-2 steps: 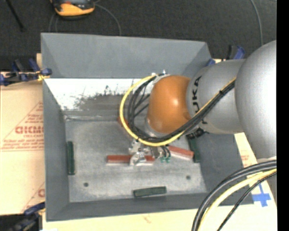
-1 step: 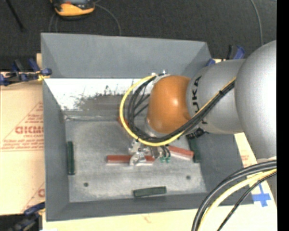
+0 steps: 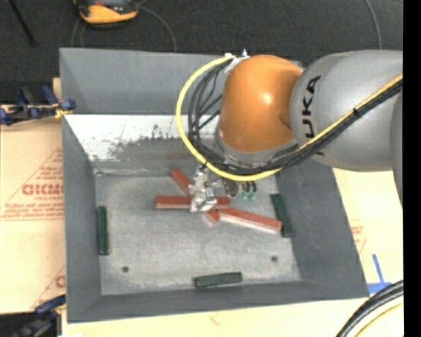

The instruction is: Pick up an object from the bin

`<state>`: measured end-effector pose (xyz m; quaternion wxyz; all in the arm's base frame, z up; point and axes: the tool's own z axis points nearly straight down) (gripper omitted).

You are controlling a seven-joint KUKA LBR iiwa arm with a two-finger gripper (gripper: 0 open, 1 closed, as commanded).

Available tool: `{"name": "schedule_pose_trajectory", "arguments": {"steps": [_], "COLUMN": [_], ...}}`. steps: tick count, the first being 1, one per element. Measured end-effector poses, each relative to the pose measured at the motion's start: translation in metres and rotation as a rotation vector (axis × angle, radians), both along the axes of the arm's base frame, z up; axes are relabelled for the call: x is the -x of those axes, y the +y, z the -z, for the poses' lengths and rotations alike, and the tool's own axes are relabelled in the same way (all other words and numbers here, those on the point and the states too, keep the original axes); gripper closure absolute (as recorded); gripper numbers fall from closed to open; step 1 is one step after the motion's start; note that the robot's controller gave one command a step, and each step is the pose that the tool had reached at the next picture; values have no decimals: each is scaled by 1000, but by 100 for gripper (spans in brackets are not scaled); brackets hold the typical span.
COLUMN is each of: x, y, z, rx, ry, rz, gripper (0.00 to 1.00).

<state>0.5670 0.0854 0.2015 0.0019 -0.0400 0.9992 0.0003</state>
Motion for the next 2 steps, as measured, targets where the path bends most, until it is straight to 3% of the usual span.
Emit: {"name": "schedule_pose_trajectory", "arguments": {"steps": [1,2], "x": [0,0], "y": [0,0], "z": [0,0], "rx": [0,-1], "ry": [0,0], "rz": [0,2], "gripper": [0,100]}}
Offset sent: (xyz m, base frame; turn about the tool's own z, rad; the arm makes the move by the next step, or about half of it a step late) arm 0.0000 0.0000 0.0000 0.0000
